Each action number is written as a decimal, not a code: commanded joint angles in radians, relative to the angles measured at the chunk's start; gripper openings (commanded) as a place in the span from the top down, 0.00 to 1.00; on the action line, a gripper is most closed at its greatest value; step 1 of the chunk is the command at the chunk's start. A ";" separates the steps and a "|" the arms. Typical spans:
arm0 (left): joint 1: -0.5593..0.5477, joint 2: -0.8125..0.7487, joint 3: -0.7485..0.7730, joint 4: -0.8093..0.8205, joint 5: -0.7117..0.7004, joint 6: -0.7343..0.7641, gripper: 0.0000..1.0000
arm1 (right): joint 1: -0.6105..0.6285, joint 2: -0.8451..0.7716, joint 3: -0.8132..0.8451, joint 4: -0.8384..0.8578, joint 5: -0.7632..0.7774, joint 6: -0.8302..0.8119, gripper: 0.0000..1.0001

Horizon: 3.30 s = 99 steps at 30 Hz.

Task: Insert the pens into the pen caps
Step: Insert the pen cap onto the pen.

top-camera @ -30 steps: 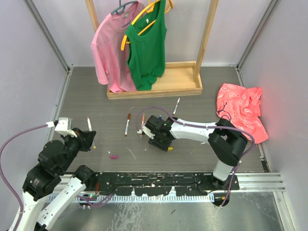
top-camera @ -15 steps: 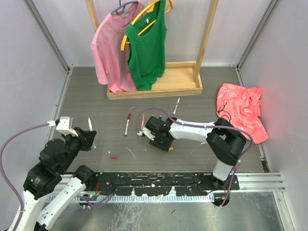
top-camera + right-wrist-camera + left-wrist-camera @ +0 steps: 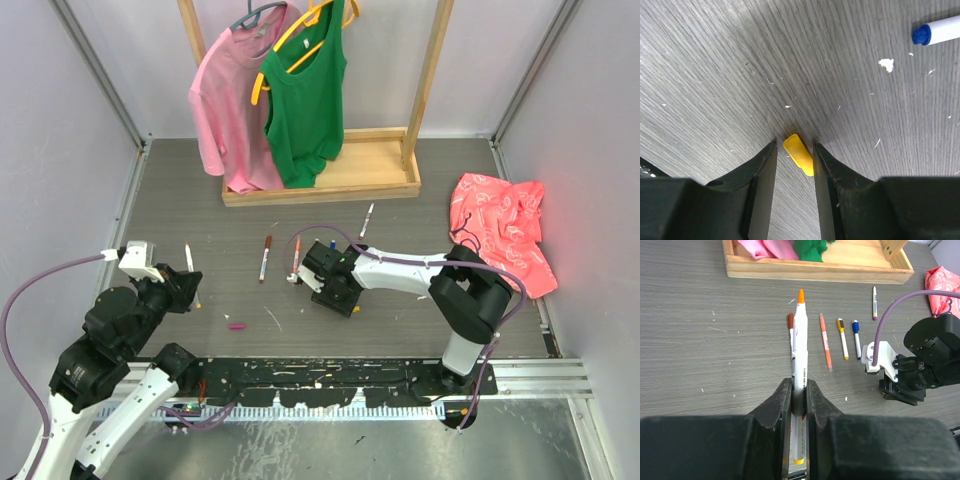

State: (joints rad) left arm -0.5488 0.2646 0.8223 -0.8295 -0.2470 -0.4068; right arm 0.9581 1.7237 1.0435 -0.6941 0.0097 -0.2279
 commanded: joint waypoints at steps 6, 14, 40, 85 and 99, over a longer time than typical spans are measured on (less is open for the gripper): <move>0.001 0.008 0.005 0.046 0.009 0.006 1.00 | -0.003 -0.018 -0.013 -0.041 -0.022 0.018 0.61; 0.002 0.001 0.004 0.044 0.005 0.006 1.00 | -0.003 -0.006 -0.010 -0.041 -0.023 0.019 0.69; 0.003 0.055 0.018 0.106 0.144 -0.038 1.00 | -0.095 -0.562 -0.224 0.408 -0.077 0.395 1.00; -0.675 0.675 0.077 0.617 0.018 -0.178 1.00 | -0.105 -1.168 -0.490 1.017 0.013 1.011 1.00; -0.675 0.606 0.001 0.746 0.158 -0.036 1.00 | -0.105 -1.114 -0.529 1.195 -0.052 1.116 1.00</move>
State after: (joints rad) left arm -1.2182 0.8841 0.8276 -0.1856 -0.1436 -0.4984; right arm 0.8532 0.5968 0.5159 0.3748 -0.0101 0.8417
